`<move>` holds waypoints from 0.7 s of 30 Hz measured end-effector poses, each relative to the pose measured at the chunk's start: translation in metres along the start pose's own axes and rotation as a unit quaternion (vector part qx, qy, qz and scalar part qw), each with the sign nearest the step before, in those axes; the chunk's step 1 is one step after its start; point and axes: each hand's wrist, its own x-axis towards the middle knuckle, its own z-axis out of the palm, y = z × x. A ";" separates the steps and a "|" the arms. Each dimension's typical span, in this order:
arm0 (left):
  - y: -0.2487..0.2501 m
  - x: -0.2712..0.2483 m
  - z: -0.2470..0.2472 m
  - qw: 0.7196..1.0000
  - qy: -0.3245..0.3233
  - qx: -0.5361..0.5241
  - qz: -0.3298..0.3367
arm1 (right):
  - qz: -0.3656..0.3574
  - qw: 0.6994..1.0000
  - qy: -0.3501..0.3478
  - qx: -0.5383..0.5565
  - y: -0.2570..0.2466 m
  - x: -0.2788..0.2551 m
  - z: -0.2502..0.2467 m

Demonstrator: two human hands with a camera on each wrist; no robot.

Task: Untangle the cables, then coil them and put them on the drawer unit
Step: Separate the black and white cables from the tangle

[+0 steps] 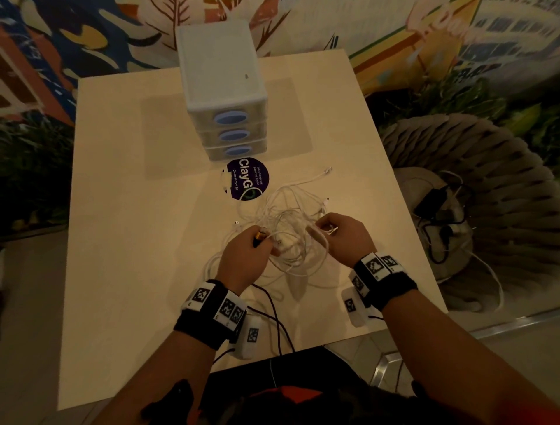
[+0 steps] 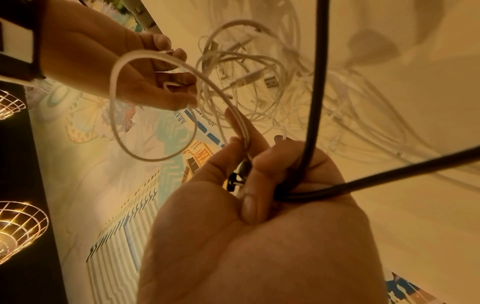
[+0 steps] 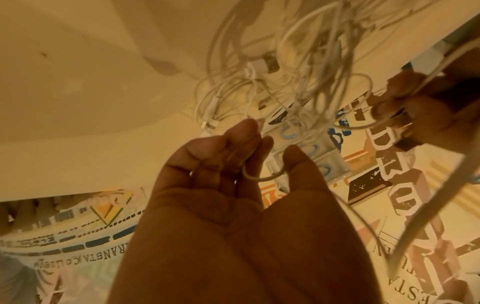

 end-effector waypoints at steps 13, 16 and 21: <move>0.008 -0.012 -0.011 1.000 -0.003 -0.008 -0.014 | 0.057 0.994 0.067 -0.065 0.045 -0.006 -0.020; 0.010 -0.014 -0.009 1.000 0.000 -0.025 -0.012 | 0.058 0.992 -0.052 -0.098 0.059 -0.015 -0.019; 0.010 -0.017 -0.005 0.999 0.025 0.022 0.024 | 0.090 0.992 -0.026 -0.083 0.051 -0.022 -0.025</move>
